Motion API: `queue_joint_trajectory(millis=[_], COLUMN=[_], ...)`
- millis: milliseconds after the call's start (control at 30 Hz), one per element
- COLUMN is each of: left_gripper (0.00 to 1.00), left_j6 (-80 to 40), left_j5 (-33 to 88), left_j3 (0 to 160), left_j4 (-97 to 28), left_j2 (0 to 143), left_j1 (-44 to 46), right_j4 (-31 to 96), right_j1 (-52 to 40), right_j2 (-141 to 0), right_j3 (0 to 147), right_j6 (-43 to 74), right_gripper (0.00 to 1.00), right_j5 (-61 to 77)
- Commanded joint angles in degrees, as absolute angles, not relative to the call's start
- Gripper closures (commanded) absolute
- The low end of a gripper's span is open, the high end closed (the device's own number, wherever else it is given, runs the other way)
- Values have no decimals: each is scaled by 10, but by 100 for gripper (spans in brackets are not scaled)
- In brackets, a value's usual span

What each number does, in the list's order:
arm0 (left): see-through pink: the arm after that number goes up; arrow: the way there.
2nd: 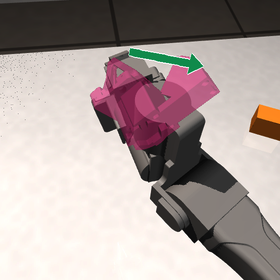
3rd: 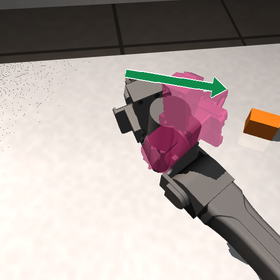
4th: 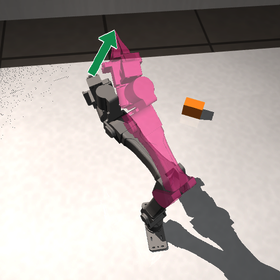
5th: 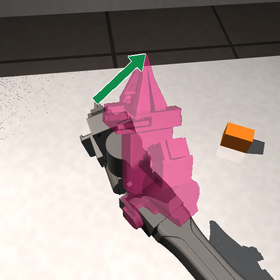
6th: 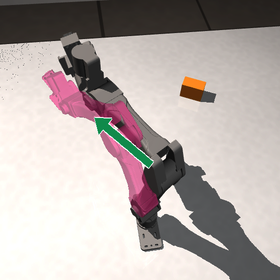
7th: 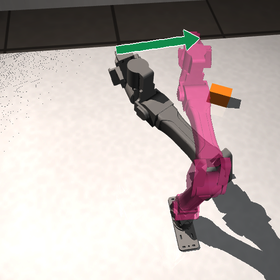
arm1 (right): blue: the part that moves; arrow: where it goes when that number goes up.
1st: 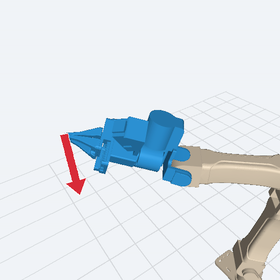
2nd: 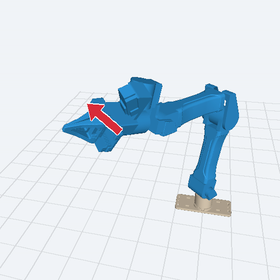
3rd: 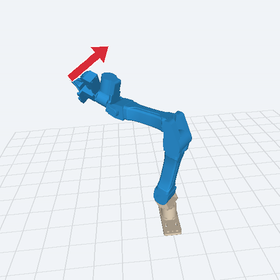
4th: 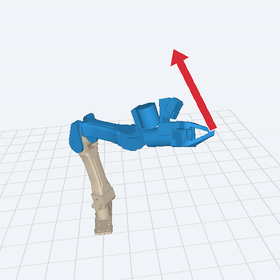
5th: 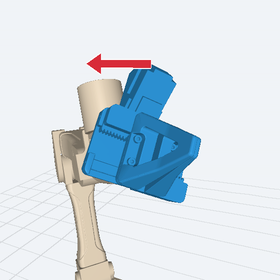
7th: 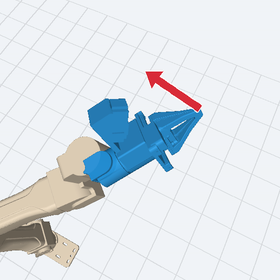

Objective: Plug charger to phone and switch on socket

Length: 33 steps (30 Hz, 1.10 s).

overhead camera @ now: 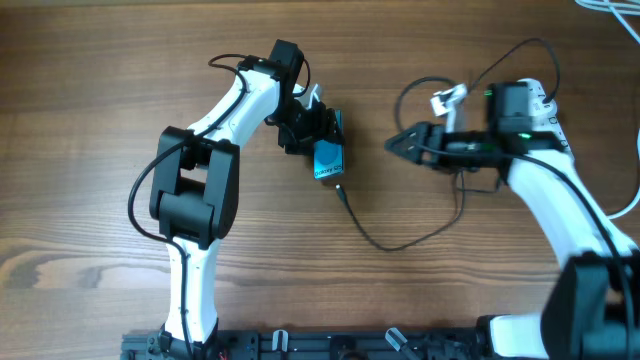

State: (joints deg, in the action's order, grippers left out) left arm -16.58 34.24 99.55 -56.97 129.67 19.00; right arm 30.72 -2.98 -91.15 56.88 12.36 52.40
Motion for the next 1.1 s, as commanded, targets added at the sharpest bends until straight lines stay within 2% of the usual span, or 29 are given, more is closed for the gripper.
queue_joint_trajectory(millis=[0, 300, 467, 700, 767, 833, 867, 900, 1000, 1067], left_gripper=[33, 33, 33, 33, 33, 32, 32, 32, 27, 21], left_j6=[-154, -154, -154, -154, -154, -154, -154, -154, -154, -154], left_j5=[362, 362, 362, 362, 362, 362, 362, 362, 362, 362], left_j3=[994, 994, 994, 994, 994, 994, 994, 994, 994, 994], left_j4=[-570, -581, -592, -592, -592, -592, -592, -592, -592, -592], left_j2=[1291, 1291, 1291, 1291, 1291, 1291, 1291, 1291, 1291, 1291], left_j1=[194, 219, 228, 228, 228, 228, 228, 228, 228, 228], right_j4=[281, 94, 62, 64, 64, 65, 64, 64, 64, 63], right_j1=[-93, -207, -216, -217, -217, -217, -217, -217, -217, -217], right_j2=[-974, -1078, -1093, -1093, -1093, -1093, -1093, -1093, -1093, -1093], right_j3=[576, 576, 576, 576, 576, 576, 576, 576, 576, 576], right_j6=[97, 247, 286, 344, 347, 347, 347, 347, 347, 347], right_gripper=[15, 15, 23, 60, 74, 82, 92, 96, 96, 96], right_j5=[536, 405, 368, 371, 371, 371, 372, 373, 395, 403])
